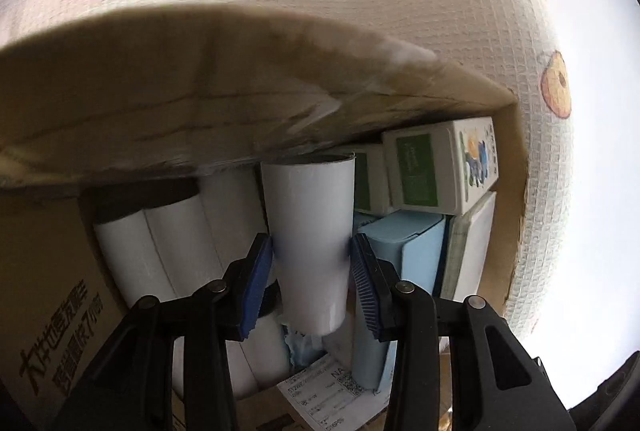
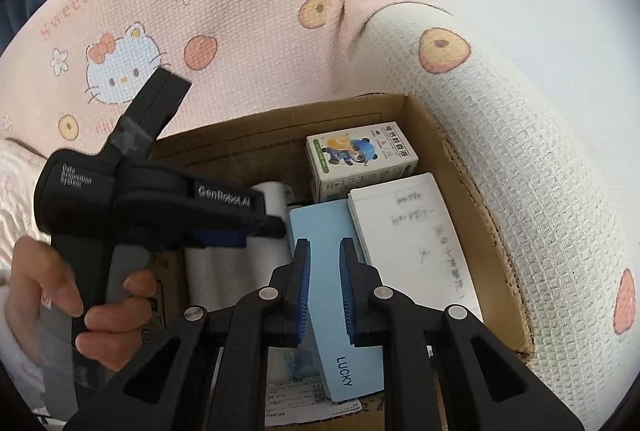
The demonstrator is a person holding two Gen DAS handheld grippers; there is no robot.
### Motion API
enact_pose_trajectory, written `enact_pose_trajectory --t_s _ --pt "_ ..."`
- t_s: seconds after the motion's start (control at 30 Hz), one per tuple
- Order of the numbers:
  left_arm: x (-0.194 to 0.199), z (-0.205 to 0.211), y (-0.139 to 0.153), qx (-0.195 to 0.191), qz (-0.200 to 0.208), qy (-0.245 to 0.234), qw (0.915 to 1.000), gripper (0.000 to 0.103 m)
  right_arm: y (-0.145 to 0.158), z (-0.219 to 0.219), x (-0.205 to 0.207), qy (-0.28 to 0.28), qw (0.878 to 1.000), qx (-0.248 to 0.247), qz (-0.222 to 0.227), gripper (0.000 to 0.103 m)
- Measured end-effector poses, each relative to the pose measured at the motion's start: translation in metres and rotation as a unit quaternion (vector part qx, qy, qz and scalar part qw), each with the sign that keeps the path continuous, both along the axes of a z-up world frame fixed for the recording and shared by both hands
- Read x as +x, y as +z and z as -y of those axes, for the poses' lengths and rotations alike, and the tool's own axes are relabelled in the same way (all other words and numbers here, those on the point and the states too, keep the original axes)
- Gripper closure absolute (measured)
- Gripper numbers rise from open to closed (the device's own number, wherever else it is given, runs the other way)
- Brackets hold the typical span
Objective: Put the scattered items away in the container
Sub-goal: 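Lower both tubes into the box beside the rolls and open both grippers, then lift both open grippers out of the box toward the remaining tubes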
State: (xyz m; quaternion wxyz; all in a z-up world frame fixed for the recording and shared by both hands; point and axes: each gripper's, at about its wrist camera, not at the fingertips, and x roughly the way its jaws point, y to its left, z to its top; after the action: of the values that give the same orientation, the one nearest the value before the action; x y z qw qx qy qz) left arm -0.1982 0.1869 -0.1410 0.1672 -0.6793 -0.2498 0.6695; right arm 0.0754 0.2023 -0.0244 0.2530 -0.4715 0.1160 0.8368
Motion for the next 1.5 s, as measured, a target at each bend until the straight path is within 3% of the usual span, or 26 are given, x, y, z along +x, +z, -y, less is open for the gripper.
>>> enact_pose_trajectory --t_s 0.27,0.33,0.4,0.47,0.63,0.77,0.9,1.03,1.27,1.4,1.5 --pt "0.001 0.008 -0.001 0.022 0.003 0.000 0.9998 0.059 -0.002 0.006 0.000 0.006 1.000 0.010 0.014 0.091" --pt "0.004 0.010 0.000 0.031 0.004 -0.001 0.9995 0.065 -0.003 0.010 -0.003 0.016 1.000 0.008 0.016 0.091" --pt "0.008 0.015 0.005 0.036 0.000 0.005 0.9993 0.082 -0.004 0.013 -0.005 0.025 1.000 0.004 0.017 0.091" --pt "0.012 0.020 0.017 0.032 -0.025 0.013 0.9991 0.092 -0.005 0.018 -0.008 0.034 0.999 0.003 0.020 0.091" --pt "0.025 0.031 0.056 -0.004 -0.103 0.007 0.9947 0.096 -0.010 0.028 -0.014 0.047 0.998 0.002 0.031 0.091" --pt "0.042 0.038 0.080 -0.079 -0.167 -0.028 0.9825 0.096 -0.013 0.034 -0.017 0.050 0.998 0.001 0.037 0.091" --pt "0.055 0.055 0.092 -0.092 -0.205 -0.037 0.9739 0.096 -0.018 0.042 -0.017 0.052 0.998 -0.001 0.045 0.091" --pt "0.077 0.079 0.102 -0.105 -0.222 -0.049 0.9682 0.096 -0.021 0.053 -0.017 0.054 0.997 0.005 0.057 0.091" --pt "0.113 0.073 0.120 -0.177 -0.251 -0.101 0.9463 0.096 -0.008 0.086 -0.009 0.069 0.995 0.037 0.060 0.091" --pt "0.133 0.078 0.127 -0.231 -0.264 -0.113 0.9295 0.095 0.005 0.107 -0.005 0.090 0.993 0.058 0.053 0.091" --pt "0.144 0.087 0.126 -0.233 -0.253 -0.116 0.9317 0.090 0.014 0.117 -0.004 0.102 0.992 0.060 0.047 0.091"
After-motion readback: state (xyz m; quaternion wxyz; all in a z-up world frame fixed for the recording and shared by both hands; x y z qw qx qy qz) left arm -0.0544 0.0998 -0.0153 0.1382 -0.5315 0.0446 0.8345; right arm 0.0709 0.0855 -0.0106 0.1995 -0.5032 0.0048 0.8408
